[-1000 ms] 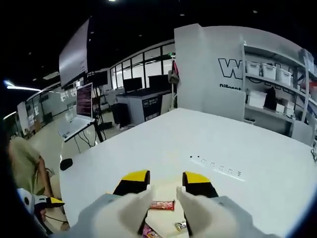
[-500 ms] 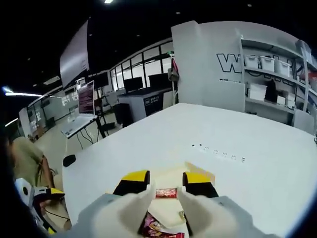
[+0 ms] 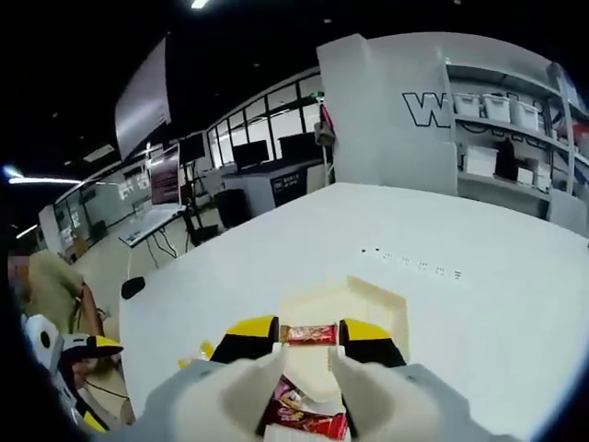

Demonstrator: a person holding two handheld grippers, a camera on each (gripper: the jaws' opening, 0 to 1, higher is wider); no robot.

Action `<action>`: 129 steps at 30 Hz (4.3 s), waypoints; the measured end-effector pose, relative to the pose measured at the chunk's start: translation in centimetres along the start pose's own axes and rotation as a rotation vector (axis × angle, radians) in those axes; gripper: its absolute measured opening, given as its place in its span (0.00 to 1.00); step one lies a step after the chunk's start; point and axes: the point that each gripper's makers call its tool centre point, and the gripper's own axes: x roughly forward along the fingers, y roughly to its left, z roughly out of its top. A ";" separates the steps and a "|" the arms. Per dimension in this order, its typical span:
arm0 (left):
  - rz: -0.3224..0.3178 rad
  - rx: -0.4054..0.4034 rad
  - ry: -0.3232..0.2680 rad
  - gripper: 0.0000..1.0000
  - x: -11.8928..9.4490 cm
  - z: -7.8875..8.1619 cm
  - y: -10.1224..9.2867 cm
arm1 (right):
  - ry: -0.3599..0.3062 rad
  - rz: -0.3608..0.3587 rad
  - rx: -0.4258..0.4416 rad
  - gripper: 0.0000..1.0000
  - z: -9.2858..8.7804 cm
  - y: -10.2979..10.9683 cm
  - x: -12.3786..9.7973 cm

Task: Place the target food into the container with the food tongs after gripping and lifting it, then release it inside without dropping or visibly crushing the food.

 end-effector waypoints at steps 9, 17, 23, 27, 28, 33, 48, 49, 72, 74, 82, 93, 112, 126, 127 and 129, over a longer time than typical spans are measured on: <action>0.006 -0.002 -0.003 0.88 -0.1 0.0 0.2 | 0.030 0.012 0.037 0.20 -3.0 0.0 0.4; 0.000 -0.002 -0.002 0.88 -0.1 -0.1 -0.1 | 0.070 0.027 0.048 0.20 -5.9 0.2 0.9; 0.000 -0.004 0.002 0.88 -0.1 -0.3 -0.2 | 0.093 0.039 0.034 0.20 -7.8 0.4 1.0; -0.001 -0.003 0.003 0.88 -0.1 -0.3 -0.3 | 0.101 0.047 0.040 0.20 -8.5 0.5 1.1; -0.002 -0.002 0.002 0.88 -0.1 -0.3 -0.3 | 0.101 0.054 0.042 0.20 -8.6 0.6 1.2; -0.005 0.000 -0.002 0.88 0.0 0.0 -0.5 | 0.129 0.059 0.049 0.20 -10.4 1.1 1.6; 0.009 -0.054 0.009 0.93 -0.9 0.2 0.7 | 0.144 0.062 0.122 0.19 -11.7 1.3 0.4; 0.008 -0.057 0.011 0.94 -0.9 0.1 0.8 | 0.147 0.062 0.127 0.19 -11.7 1.4 0.3; -0.039 -0.059 0.076 0.99 -1.0 -1.8 -0.9 | 0.171 0.187 -0.210 0.23 -12.3 2.8 0.4; -0.039 -0.047 0.090 0.99 -1.0 -2.0 -0.9 | 0.194 0.183 -0.244 0.23 -13.0 2.7 0.5; -0.041 -0.025 0.091 0.97 -0.7 -1.8 -1.3 | 0.175 0.180 -0.258 0.20 -13.6 2.0 0.3; -0.073 0.000 0.114 0.96 -0.2 -2.3 -2.6 | 0.183 0.137 -0.265 0.19 -13.7 2.1 0.3; -0.079 -0.011 0.104 0.95 -0.4 -2.6 -2.7 | 0.081 0.148 -0.293 0.19 -8.4 4.5 -2.2; -0.087 -0.013 0.071 0.94 0.0 -1.4 -3.0 | 0.013 0.099 -0.231 0.19 -4.4 2.8 -4.3; -0.087 -0.017 0.067 0.94 0.1 -1.3 -3.0 | 0.010 0.097 -0.227 0.19 -4.1 2.7 -4.4; -0.090 -0.020 0.066 0.94 0.3 -1.2 -3.1 | 0.006 0.086 -0.227 0.19 -3.7 2.5 -4.6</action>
